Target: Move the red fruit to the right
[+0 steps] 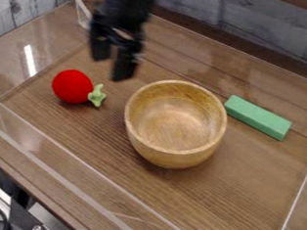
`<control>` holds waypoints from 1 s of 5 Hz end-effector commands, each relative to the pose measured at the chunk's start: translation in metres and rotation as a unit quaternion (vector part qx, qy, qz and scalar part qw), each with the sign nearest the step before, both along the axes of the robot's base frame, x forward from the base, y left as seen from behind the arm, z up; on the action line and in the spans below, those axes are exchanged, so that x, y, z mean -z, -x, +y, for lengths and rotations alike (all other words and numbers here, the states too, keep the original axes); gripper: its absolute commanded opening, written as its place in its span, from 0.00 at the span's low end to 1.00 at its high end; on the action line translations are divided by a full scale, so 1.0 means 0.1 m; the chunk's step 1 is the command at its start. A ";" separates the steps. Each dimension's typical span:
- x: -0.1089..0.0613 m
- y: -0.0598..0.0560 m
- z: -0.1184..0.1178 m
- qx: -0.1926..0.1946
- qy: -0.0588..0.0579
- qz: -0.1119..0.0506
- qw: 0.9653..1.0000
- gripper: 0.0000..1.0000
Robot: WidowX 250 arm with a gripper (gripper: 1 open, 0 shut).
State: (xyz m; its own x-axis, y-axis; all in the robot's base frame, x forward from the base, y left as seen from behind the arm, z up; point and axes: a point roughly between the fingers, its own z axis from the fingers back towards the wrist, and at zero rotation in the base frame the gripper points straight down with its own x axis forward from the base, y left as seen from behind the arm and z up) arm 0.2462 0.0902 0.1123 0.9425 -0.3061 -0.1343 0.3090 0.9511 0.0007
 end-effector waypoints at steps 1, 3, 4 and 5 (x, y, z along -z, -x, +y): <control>-0.12 0.06 0.31 0.007 -0.018 -0.033 0.999 1.00; 0.06 0.11 0.61 0.005 -0.025 -0.036 0.999 1.00; 0.20 0.11 0.61 0.003 -0.024 -0.033 0.999 1.00; 0.32 0.10 0.61 -0.002 -0.022 -0.032 0.999 1.00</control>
State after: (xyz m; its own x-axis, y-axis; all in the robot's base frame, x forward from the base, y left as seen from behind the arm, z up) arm 0.2333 0.1457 0.0711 0.9461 -0.3043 -0.1111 0.3091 0.9506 0.0290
